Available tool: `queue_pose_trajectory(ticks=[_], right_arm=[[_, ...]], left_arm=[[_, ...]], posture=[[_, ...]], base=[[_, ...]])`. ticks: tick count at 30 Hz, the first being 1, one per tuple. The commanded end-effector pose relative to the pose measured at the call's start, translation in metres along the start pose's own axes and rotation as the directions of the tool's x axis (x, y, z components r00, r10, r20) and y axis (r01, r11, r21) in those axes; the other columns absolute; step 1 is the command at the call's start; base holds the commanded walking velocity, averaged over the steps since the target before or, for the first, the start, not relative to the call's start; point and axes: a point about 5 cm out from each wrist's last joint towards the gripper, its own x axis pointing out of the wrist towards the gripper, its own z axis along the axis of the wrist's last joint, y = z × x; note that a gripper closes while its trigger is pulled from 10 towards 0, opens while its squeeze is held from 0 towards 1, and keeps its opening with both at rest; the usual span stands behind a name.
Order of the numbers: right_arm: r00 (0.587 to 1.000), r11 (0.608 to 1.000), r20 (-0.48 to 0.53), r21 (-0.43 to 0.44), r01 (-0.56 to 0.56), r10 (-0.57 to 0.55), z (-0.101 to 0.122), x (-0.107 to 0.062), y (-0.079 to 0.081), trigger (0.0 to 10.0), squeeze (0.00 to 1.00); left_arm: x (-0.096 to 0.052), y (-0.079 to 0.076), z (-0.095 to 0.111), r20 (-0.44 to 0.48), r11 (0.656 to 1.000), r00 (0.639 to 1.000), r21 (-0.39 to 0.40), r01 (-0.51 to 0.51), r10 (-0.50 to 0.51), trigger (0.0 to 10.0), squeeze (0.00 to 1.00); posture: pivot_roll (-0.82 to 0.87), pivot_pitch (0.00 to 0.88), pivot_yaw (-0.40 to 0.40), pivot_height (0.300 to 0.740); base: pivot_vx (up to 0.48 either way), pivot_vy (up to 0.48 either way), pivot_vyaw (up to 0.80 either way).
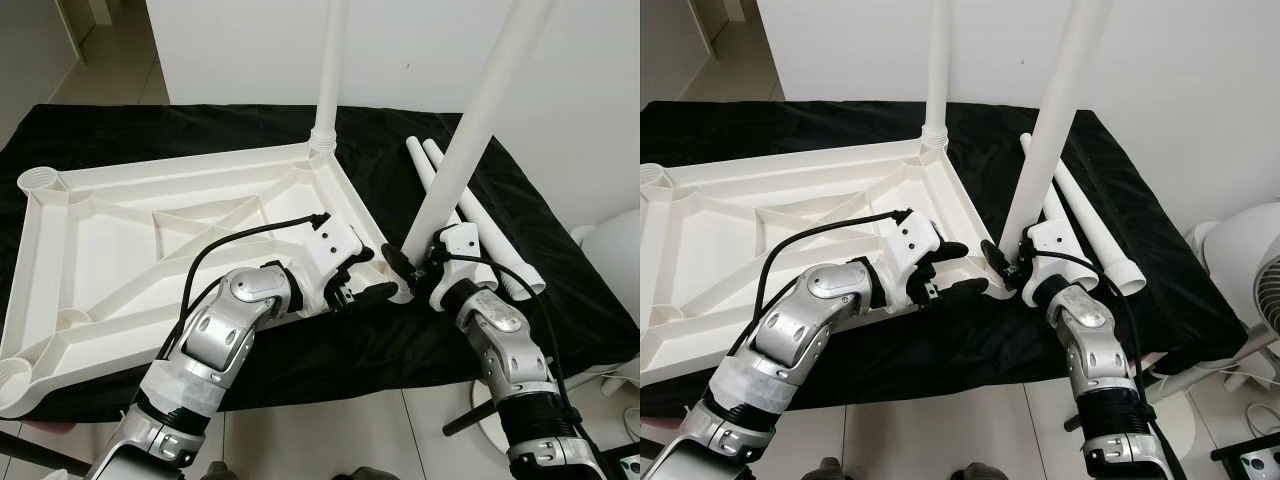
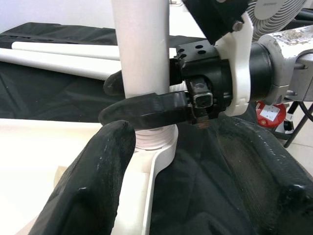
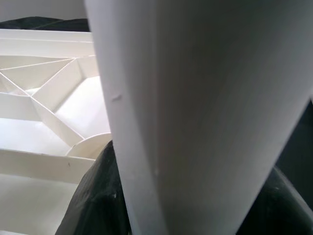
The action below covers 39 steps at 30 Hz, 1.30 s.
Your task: Building children table
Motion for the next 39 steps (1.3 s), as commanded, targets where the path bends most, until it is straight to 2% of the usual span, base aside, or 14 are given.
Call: queue_pose_trajectory(ticks=[1,5,7,12,14,16,17,20,25,30,31,34,36,39], right_arm=[[0.998,0.999,-0.054,0.033,0.014,-0.013,-0.012,-0.002,0.004,10.0,0.00],[0.993,0.993,-0.057,0.048,0.107,-0.105,-0.011,0.002,0.008,10.0,0.00],[0.970,0.968,-0.076,0.085,0.236,-0.230,-0.011,0.008,0.013,10.0,0.00],[0.940,0.936,-0.084,0.101,0.338,-0.330,-0.010,0.011,0.022,10.0,0.00],[0.897,0.891,-0.093,0.112,0.440,-0.432,-0.010,0.012,0.028,10.0,0.00],[0.897,0.891,-0.093,0.112,0.440,-0.432,-0.010,0.012,0.028,10.0,0.00],[0.852,0.841,-0.098,0.135,0.523,-0.514,-0.011,0.012,0.036,10.0,0.00],[0.852,0.841,-0.098,0.135,0.523,-0.514,-0.011,0.012,0.036,10.0,0.00],[0.842,0.825,-0.095,0.167,0.540,-0.532,-0.008,0.012,0.048,10.0,0.00],[0.836,0.818,-0.087,0.170,0.549,-0.542,-0.007,0.008,0.045,10.0,0.00],[0.840,0.822,-0.066,0.178,0.541,-0.539,-0.005,0.006,0.042,10.0,1.00],[0.855,0.836,-0.042,0.191,0.515,-0.517,-0.003,0.004,0.041,10.0,1.00],[0.890,0.870,-0.013,0.203,0.449,-0.457,0.001,0.002,0.041,10.0,1.00],[0.900,0.883,0.003,0.193,0.428,-0.436,0.002,-0.002,0.036,10.0,1.00]], left_arm=[[0.001,0.002,0.002,0.001,0.999,0.999,0.007,-0.042,0.042,10.0,0.00],[0.002,0.001,0.002,-0.001,0.999,0.999,0.005,-0.038,0.038,10.0,0.00],[0.001,0.001,0.001,-0.003,0.999,0.999,0.003,-0.038,0.038,10.0,0.00],[0.001,0.001,0.001,-0.002,0.999,0.999,-0.001,-0.041,0.041,10.0,0.00],[0.002,0.000,0.000,-0.001,0.999,0.999,-0.003,-0.042,0.042,10.0,0.00],[0.002,0.000,0.000,-0.001,0.999,0.999,-0.003,-0.042,0.042,10.0,0.00],[0.002,-0.001,0.000,0.001,0.999,0.999,-0.006,-0.042,0.042,10.0,0.00],[0.002,-0.001,0.000,0.001,0.999,0.999,-0.006,-0.042,0.042,10.0,0.00],[0.004,-0.004,-0.001,0.006,1.000,1.000,-0.010,-0.030,0.030,10.0,0.00],[0.004,-0.001,-0.001,0.006,0.999,0.999,-0.009,-0.031,0.031,10.0,0.00],[0.004,0.000,0.000,0.010,0.999,0.999,-0.008,-0.034,0.035,10.0,0.00],[0.005,0.001,0.000,0.013,0.999,0.999,-0.007,-0.037,0.037,10.0,0.00],[0.005,0.002,0.001,0.018,0.999,0.999,-0.002,-0.038,0.038,10.0,0.00],[0.006,0.003,0.002,0.020,0.999,0.999,0.004,-0.036,0.036,10.0,0.00]], posture=[[0.03,0.000,-0.042,0.740],[0.03,0.000,-0.041,0.740],[0.03,0.000,-0.046,0.740],[0.03,0.000,-0.046,0.740],[0.03,0.000,-0.057,0.740],[0.03,0.000,-0.057,0.740],[0.03,0.000,-0.059,0.740],[0.03,0.000,-0.059,0.740],[0.01,0.000,-0.062,0.740],[0.01,0.000,-0.063,0.740],[0.01,0.000,-0.060,0.740],[0.01,0.000,-0.056,0.740],[0.01,0.000,-0.051,0.740],[0.01,0.000,-0.041,0.740]], base=[[0.000,0.000,0.00],[0.000,0.000,0.00],[0.000,0.000,0.00],[0.000,0.000,0.00],[0.000,0.000,0.00],[0.000,0.000,0.00],[0.000,0.000,0.00],[0.000,0.000,0.00],[0.000,0.000,0.00],[0.000,0.000,0.00],[0.000,0.000,0.00],[0.000,0.000,0.00],[0.000,0.000,0.00],[0.000,0.000,0.00]])
